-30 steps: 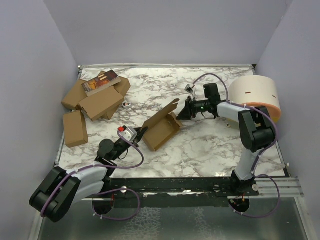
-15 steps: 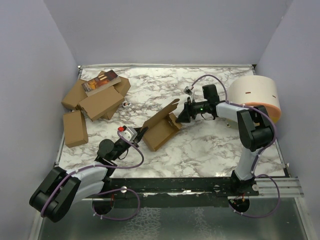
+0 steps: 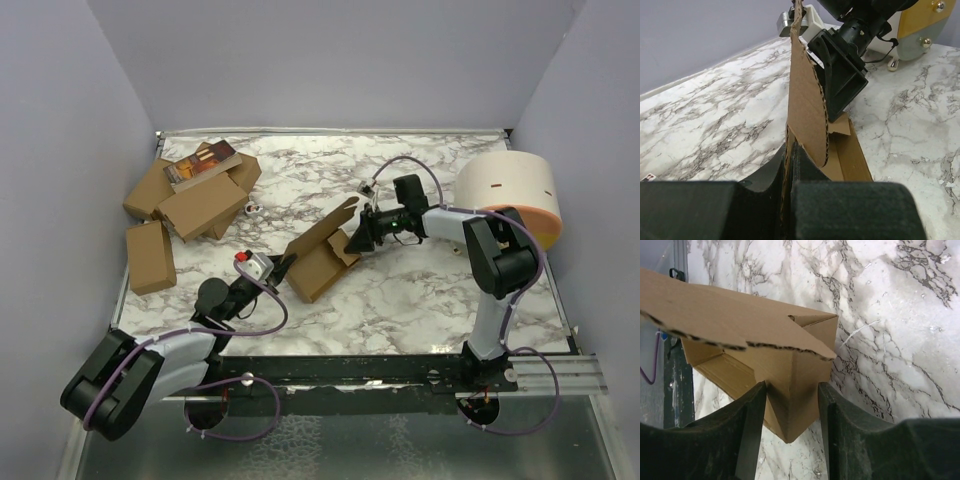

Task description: Fold the paper box

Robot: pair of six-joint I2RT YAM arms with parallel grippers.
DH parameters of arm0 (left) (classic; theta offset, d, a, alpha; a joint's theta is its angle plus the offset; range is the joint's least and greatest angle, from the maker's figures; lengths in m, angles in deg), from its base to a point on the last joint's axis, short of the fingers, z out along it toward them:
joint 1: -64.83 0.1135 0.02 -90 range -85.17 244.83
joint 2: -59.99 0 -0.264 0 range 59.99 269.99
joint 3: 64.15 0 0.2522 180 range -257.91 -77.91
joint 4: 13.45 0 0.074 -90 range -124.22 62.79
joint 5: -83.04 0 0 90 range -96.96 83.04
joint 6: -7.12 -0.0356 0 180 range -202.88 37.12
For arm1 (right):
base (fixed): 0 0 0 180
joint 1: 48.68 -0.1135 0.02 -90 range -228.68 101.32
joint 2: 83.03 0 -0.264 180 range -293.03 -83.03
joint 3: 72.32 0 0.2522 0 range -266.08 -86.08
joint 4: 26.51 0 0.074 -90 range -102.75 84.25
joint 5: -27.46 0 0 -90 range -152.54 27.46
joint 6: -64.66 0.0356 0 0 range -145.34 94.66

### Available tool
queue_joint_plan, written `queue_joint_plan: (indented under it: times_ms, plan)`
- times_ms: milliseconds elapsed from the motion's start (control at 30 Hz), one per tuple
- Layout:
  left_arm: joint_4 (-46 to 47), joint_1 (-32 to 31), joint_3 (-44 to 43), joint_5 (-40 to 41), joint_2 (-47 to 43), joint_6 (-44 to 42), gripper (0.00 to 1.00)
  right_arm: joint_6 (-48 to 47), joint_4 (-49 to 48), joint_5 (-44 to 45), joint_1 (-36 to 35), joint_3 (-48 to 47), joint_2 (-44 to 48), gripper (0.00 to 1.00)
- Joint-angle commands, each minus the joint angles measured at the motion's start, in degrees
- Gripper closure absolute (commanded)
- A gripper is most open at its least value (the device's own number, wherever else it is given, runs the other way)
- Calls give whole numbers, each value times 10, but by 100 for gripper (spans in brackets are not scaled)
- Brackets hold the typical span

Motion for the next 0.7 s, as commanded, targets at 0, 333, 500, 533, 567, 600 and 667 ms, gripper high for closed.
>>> queue_joint_plan:
  times_ms: [0,333,500,533,567,600,667]
  plan:
    - [33,-3,2,-7,8,26,100,21,-55,46,-3,22,23,57]
    - [36,-3,-5,6,26,99,100,9,-104,150,-13,63,74,60]
    - [33,-3,-8,17,42,146,100,-27,-85,192,-30,56,80,63]
    - [35,-3,-8,18,45,153,100,-33,-82,197,-34,56,81,64]
    - [37,-4,-7,19,49,158,100,-39,-78,205,-39,54,80,64]
    - [41,-4,-7,21,53,163,100,-46,-73,215,-44,52,79,65]
    - [46,-6,-5,24,60,167,100,-60,-66,234,-54,48,77,65]
